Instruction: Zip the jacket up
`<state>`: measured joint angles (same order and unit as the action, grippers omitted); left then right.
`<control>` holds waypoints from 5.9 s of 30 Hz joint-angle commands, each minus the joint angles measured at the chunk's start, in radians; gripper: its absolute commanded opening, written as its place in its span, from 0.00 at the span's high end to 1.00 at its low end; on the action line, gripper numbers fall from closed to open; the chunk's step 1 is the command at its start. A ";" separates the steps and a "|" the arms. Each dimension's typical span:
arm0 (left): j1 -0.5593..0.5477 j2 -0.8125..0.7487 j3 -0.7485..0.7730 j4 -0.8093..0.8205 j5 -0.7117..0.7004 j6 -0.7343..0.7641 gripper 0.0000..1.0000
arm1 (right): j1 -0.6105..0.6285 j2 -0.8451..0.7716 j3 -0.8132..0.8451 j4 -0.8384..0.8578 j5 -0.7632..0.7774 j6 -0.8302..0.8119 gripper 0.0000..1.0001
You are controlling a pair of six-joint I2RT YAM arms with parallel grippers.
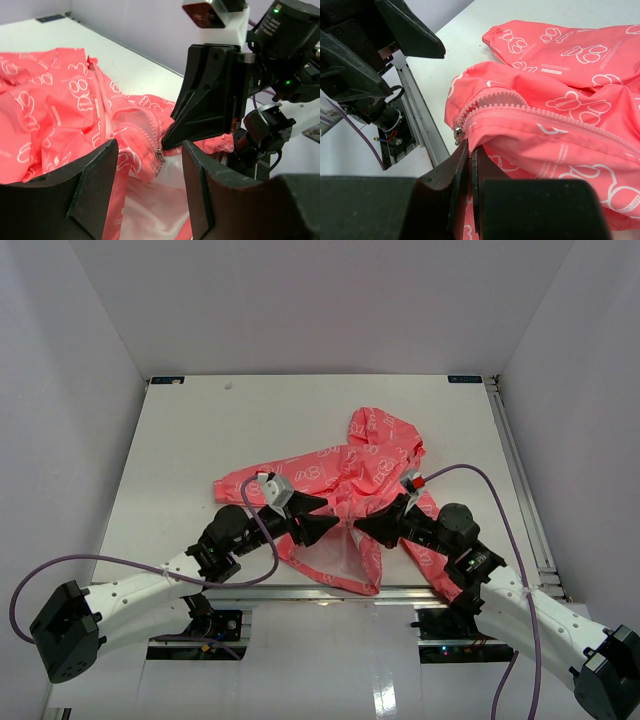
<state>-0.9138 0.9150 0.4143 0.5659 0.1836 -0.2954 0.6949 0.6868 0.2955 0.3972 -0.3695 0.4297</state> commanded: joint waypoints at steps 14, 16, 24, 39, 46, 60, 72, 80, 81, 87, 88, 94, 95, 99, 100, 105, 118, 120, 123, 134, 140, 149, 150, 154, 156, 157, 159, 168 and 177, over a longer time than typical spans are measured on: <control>0.019 0.108 0.056 -0.079 0.106 -0.261 0.42 | -0.001 -0.012 -0.003 0.065 -0.017 -0.019 0.92; 0.021 0.124 0.058 -0.073 0.124 -0.263 0.43 | -0.001 -0.014 -0.003 0.066 -0.019 -0.019 0.92; 0.023 0.172 0.051 0.002 0.127 -0.248 0.49 | 0.001 -0.005 -0.003 0.073 -0.033 -0.017 0.92; 0.023 0.188 0.031 0.017 0.139 -0.198 1.00 | 0.000 -0.014 -0.002 0.074 -0.015 -0.016 0.92; 0.023 0.142 0.009 -0.036 0.149 -0.124 1.00 | 0.000 -0.038 0.046 0.035 0.014 -0.023 0.92; 0.023 0.177 -0.001 -0.062 0.193 -0.022 1.00 | -0.001 -0.003 0.138 0.016 0.040 -0.042 0.92; 0.023 0.177 0.011 -0.142 0.211 0.009 1.00 | -0.012 0.018 0.220 0.007 0.092 -0.048 0.92; 0.023 0.218 0.024 -0.166 0.236 0.011 1.00 | -0.025 0.029 0.255 0.004 0.098 -0.041 0.92; 0.023 0.221 0.026 -0.171 0.240 0.013 1.00 | -0.027 0.031 0.260 0.001 0.097 -0.042 0.92; 0.023 0.245 0.037 -0.195 0.258 0.018 1.00 | -0.037 0.051 0.273 -0.005 0.087 -0.042 0.92; 0.023 0.246 0.035 -0.196 0.268 0.021 1.00 | -0.037 0.053 0.272 -0.005 0.087 -0.043 0.92; 0.023 0.255 0.041 -0.240 0.252 0.018 1.00 | -0.042 0.055 0.290 -0.008 0.079 -0.049 0.92; 0.023 0.260 0.044 -0.251 0.236 0.019 1.00 | -0.042 0.054 0.294 -0.008 0.078 -0.048 0.92; 0.023 0.264 0.047 -0.224 0.229 0.002 1.00 | -0.043 0.073 0.297 -0.025 0.047 -0.047 0.92; 0.023 0.259 0.055 -0.219 0.231 -0.011 1.00 | -0.043 0.083 0.290 -0.037 0.026 -0.051 0.92; 0.024 0.216 0.097 -0.239 0.197 -0.071 1.00 | -0.037 0.080 0.210 -0.105 0.043 -0.080 0.72; 0.121 0.248 0.160 -0.320 0.378 -0.156 1.00 | 0.253 0.061 0.358 -0.469 0.595 -0.240 0.44; 0.131 0.253 0.162 -0.308 0.403 -0.174 1.00 | 0.372 0.091 0.435 -0.511 0.759 -0.302 0.47; 0.140 0.269 0.178 -0.308 0.441 -0.198 1.00 | 0.541 0.150 0.526 -0.573 0.996 -0.447 0.49; 0.169 0.305 0.185 -0.297 0.491 -0.276 1.00 | 0.869 0.135 0.350 -0.469 1.265 -0.869 0.42; 0.173 0.311 0.182 -0.288 0.505 -0.287 1.00 | 0.994 0.135 0.239 -0.252 1.288 -1.012 0.38; 0.173 0.309 0.172 -0.280 0.504 -0.292 1.00 | 1.002 0.278 0.107 -0.015 1.290 -1.116 0.34; 0.176 0.309 0.170 -0.279 0.506 -0.293 1.00 | 1.000 0.295 0.101 0.016 1.298 -1.136 0.34; 0.175 0.309 0.168 -0.269 0.513 -0.299 1.00 | 0.997 0.356 0.092 0.117 1.341 -1.197 0.32; 0.174 0.309 0.166 -0.267 0.514 -0.301 1.00 | 0.990 0.379 0.097 0.141 1.351 -1.215 0.32; 0.175 0.308 0.164 -0.266 0.516 -0.303 1.00 | 0.985 0.396 0.100 0.144 1.354 -1.217 0.31; 0.176 0.309 0.162 -0.264 0.517 -0.304 1.00 | 0.972 0.425 0.105 0.169 1.369 -1.224 0.30; 0.176 0.309 0.155 -0.256 0.528 -0.312 1.00 | 0.928 0.578 0.122 0.294 1.455 -1.282 0.29; 0.176 0.313 0.149 -0.249 0.532 -0.319 1.00 | 0.907 0.633 0.138 0.397 1.511 -1.318 0.34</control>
<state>-0.7406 1.2354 0.5652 0.2935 0.6886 -0.6061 1.6113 1.3259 0.3965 0.6877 1.0764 -0.8834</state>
